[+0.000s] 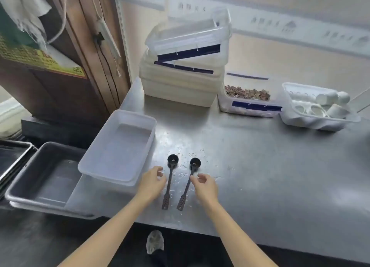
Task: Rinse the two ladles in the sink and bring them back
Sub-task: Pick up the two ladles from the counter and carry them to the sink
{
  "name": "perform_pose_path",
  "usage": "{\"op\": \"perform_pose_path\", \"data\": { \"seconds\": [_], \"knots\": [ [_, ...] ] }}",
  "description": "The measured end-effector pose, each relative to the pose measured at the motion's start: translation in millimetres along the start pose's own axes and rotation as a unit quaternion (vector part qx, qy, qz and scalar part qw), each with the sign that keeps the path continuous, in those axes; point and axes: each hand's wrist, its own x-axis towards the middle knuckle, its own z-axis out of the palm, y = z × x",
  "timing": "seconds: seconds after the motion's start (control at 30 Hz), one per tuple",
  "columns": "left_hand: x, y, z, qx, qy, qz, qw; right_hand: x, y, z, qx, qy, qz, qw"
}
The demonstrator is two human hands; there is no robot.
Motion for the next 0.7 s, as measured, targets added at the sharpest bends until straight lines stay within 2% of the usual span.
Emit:
{"op": "perform_pose_path", "data": {
  "seconds": [0.07,0.17,0.4,0.53,0.7],
  "knots": [
    [10.9,-3.0,2.5,0.012,0.018,-0.030,0.999,11.5,0.3,9.3,0.012,0.024,0.034,0.999],
    [17.9,-4.5,14.0,0.021,0.007,-0.072,0.997,19.9,0.3,19.0,0.029,0.030,0.073,0.996],
    [28.8,0.9,43.3,-0.005,0.028,-0.132,0.991,46.0,3.0,26.7,-0.023,0.042,0.081,0.996],
    [37.4,2.9,52.2,-0.018,0.043,-0.167,0.985,64.7,10.9,25.6,-0.005,0.012,0.108,0.994],
    [44.2,2.1,53.6,-0.108,0.047,-0.200,0.973,71.7,16.3,19.2,0.110,-0.061,0.148,0.981]
  ]
}}
